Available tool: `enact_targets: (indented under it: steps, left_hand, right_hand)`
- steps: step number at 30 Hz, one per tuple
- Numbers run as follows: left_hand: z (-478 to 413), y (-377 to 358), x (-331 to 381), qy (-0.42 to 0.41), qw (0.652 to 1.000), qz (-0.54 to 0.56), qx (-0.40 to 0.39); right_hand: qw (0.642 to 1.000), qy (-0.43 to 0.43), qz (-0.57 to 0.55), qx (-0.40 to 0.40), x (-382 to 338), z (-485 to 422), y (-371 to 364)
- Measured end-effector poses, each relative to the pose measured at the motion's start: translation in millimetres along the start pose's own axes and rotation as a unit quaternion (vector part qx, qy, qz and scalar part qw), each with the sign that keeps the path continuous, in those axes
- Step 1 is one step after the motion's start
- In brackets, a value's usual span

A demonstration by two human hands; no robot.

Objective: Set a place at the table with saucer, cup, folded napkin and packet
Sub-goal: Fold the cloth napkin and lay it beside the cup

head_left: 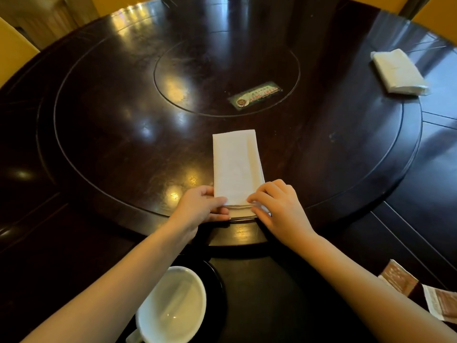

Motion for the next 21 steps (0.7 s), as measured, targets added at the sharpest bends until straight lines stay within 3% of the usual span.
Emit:
enact_targets:
  steps: [8,14,21]
  left_hand:
    - [16,-3,5,0.019,1.000,0.001,0.011]
    - [20,-4,-2,-0.020,0.989,-0.141,0.043]
    - [18,-4,1,-0.090,0.947,-0.299,0.078]
  right_hand:
    - [0.997,0.047,0.049,0.046,-5,3,18]
    - [0.997,0.054,0.055,0.022,-5,13,16]
    - [0.999,0.022,0.031,-0.008,-1,20,4]
Point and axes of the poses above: each hand's wrist, its own z-axis away from the middle knuckle, its own y-axis out of the back of the hand, x = y × z, the point moved 5 cm from there along -z, towards the middle knuckle, and after that the axes turned 5 degrees about z, right-handed, at the moved point
